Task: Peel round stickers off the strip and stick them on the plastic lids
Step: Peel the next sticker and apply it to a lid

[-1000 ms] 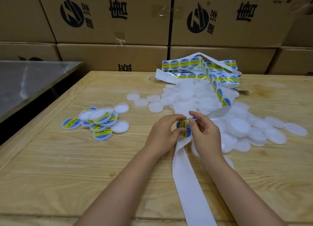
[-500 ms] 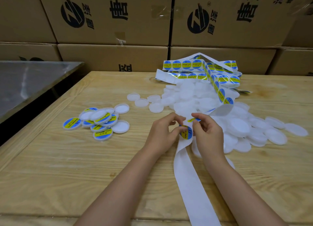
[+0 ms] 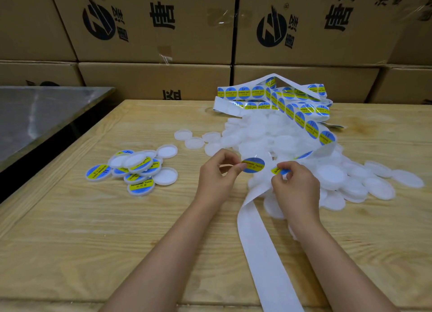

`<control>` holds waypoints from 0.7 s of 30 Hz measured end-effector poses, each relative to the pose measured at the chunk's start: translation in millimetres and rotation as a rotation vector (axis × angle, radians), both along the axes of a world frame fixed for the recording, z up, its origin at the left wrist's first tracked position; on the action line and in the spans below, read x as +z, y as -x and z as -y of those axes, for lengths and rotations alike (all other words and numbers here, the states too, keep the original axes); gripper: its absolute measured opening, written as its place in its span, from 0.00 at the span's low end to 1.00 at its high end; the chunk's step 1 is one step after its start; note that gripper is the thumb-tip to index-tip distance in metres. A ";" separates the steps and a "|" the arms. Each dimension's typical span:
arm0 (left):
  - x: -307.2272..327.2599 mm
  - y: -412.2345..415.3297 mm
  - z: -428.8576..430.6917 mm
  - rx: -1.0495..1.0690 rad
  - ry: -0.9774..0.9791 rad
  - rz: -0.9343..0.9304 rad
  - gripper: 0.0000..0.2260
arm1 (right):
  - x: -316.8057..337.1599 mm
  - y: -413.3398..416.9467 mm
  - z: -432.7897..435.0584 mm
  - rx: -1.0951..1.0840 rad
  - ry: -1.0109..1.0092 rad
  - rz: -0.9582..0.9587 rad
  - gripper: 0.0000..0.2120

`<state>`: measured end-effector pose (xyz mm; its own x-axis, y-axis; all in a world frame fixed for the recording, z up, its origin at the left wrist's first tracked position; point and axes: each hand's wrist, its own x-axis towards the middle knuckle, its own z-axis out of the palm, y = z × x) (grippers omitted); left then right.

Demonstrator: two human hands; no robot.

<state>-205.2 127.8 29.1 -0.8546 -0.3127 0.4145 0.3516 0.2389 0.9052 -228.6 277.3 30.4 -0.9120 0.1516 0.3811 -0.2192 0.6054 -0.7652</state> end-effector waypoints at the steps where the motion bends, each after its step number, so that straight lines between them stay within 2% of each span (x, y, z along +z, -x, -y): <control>1: 0.7 -0.2 0.2 -0.005 -0.033 0.004 0.11 | 0.0 -0.4 -0.2 0.004 -0.040 -0.012 0.12; 6: 1.1 -0.8 -3.2 -0.040 -0.093 0.031 0.10 | 4.0 -5.7 3.7 0.075 -0.235 -0.160 0.11; 10: -0.7 0.2 -2.8 -0.036 -0.103 0.045 0.10 | 8.2 -11.1 8.4 0.202 -0.132 -0.183 0.09; 14: -1.7 0.6 -2.3 -0.014 -0.131 0.060 0.10 | 10.9 -13.2 10.2 0.247 0.012 -0.129 0.08; 17: -1.1 0.1 -1.6 -0.012 -0.155 0.068 0.09 | 12.1 -13.9 10.0 0.254 0.091 -0.164 0.06; 19: -1.8 -0.5 -2.1 -0.043 -0.196 0.060 0.06 | 11.4 -13.6 10.2 0.243 0.108 -0.182 0.05; 21: -2.5 0.3 -3.9 -0.090 -0.234 0.062 0.09 | 9.6 -12.7 11.0 0.216 0.064 -0.213 0.04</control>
